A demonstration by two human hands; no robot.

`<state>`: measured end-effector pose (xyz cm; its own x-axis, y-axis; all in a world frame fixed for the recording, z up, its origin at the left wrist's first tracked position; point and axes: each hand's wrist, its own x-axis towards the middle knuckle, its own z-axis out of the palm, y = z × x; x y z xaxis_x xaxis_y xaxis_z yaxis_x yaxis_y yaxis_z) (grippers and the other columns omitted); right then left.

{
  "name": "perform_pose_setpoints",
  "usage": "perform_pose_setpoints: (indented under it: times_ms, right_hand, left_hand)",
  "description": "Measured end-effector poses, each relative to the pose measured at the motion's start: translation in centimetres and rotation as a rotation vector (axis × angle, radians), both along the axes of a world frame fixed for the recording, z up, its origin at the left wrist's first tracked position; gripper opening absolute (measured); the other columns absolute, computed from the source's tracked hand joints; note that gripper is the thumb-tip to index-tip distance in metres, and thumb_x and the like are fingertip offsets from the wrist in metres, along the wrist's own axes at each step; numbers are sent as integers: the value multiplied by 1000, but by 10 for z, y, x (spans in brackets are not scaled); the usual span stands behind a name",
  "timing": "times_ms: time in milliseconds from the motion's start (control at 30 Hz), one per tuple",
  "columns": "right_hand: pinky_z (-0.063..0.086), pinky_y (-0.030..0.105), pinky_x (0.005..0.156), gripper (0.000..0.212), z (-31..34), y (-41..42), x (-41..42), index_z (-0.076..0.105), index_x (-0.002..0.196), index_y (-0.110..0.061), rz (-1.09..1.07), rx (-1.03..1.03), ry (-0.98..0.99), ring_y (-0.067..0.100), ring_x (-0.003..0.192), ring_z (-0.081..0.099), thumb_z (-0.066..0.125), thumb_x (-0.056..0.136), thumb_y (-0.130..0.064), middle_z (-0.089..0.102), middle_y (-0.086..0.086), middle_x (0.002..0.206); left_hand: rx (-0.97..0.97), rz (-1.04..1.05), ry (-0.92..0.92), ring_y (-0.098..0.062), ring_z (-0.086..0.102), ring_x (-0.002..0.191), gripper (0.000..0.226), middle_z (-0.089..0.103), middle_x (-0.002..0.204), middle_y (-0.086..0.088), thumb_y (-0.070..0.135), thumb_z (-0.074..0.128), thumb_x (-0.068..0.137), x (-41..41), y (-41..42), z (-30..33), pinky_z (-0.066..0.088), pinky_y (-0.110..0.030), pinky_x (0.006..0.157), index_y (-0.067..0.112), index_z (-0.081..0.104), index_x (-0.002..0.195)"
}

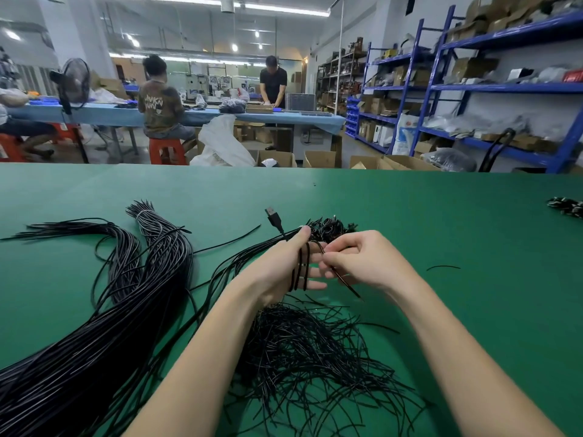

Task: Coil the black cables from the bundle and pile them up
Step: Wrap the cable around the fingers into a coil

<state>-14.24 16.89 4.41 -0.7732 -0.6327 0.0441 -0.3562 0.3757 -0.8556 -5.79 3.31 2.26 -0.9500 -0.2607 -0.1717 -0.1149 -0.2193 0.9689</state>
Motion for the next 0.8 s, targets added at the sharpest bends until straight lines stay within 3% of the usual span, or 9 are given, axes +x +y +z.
perform_pose_setpoints:
  times_ms: [100, 233, 333, 500, 600, 733, 800]
  right_hand:
    - [63, 36, 74, 9, -4, 0, 4, 78, 83, -19, -24, -129, -77, 16, 71, 73, 86, 79, -21, 80, -4, 86]
    - [63, 32, 67, 11, -15, -2, 13, 78, 83, -24, -65, -263, 39, 15, 68, 76, 83, 82, -14, 79, -5, 79]
    - [57, 18, 57, 16, -24, -5, 16, 79, 83, -24, -73, -318, 80, 11, 61, 75, 80, 82, -8, 77, -7, 71]
    - [60, 24, 73, 15, -26, 4, 10, 78, 83, -21, 9, -217, -1, 15, 74, 77, 88, 74, -13, 78, -2, 76]
    - [60, 24, 66, 17, -25, 6, 10, 78, 79, -20, 51, -185, -24, 21, 71, 77, 89, 72, -8, 77, 2, 73]
    - [58, 22, 62, 17, -29, 1, 12, 76, 74, -22, 28, -148, 85, 11, 60, 73, 88, 74, -10, 75, -5, 66]
    - [60, 24, 67, 16, -30, -1, 12, 75, 74, -25, 16, -138, 131, 7, 62, 73, 87, 74, -14, 75, -9, 67]
  left_hand:
    - [33, -36, 41, -28, 72, 94, 49, 73, 118, -14, 42, 31, 109, 0, 2, 0, 57, -45, 93, 9, 66, 120]
    - [105, -24, 104, -24, 73, 75, 29, 76, 102, -12, 28, 51, 104, 1, 2, 1, 63, -39, 78, 7, 71, 107]
    - [82, 18, 106, -20, 71, 70, 21, 76, 100, -13, 21, 61, 98, 2, 3, -1, 63, -32, 66, 7, 73, 110]
    - [124, 55, 84, -27, 69, 87, 29, 72, 117, -16, 20, 59, 99, 4, 1, -2, 62, -38, 78, 4, 69, 122]
    - [95, 45, 90, -27, 69, 96, 29, 72, 117, -14, 19, 56, 101, 3, 1, -1, 59, -40, 83, 5, 69, 122]
    - [81, 49, 108, -30, 64, 103, 29, 69, 113, -20, 17, 53, 102, 2, 6, -2, 53, -46, 90, 0, 67, 122]
    - [86, 63, 111, -27, 65, 97, 29, 69, 108, -19, 18, 55, 101, 2, 6, -1, 58, -41, 81, 0, 68, 120]
